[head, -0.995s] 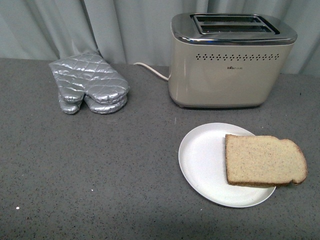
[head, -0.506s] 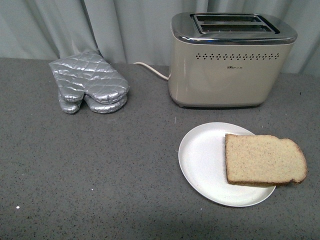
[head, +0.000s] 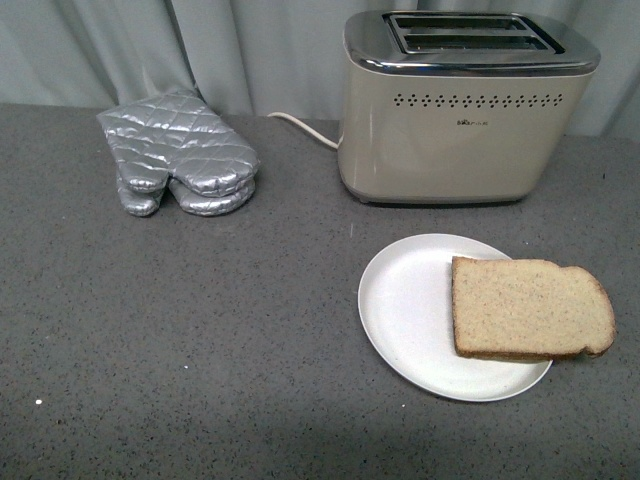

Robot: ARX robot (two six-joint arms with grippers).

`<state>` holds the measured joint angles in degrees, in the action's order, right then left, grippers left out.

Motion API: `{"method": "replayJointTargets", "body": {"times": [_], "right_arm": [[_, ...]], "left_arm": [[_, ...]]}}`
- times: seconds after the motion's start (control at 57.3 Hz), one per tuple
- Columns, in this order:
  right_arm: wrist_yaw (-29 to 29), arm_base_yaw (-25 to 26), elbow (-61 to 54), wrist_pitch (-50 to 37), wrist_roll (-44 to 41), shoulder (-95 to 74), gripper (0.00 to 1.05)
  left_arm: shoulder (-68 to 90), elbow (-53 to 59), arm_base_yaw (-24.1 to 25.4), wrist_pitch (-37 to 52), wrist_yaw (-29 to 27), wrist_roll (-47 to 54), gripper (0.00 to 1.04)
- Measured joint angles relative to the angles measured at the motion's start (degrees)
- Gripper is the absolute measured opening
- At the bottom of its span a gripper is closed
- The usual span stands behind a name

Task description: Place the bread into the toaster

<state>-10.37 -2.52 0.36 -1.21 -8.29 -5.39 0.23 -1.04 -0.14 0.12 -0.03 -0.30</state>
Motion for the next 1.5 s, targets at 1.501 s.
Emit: {"method": "replayJointTargets", "body": {"times": [1.501], "right_arm": [[36.46, 7.28, 46.71, -7.02, 18.80, -113.35, 0.55]], "left_arm": [[0.00, 0.00, 0.00, 0.00, 0.02, 0.02, 0.98]]}}
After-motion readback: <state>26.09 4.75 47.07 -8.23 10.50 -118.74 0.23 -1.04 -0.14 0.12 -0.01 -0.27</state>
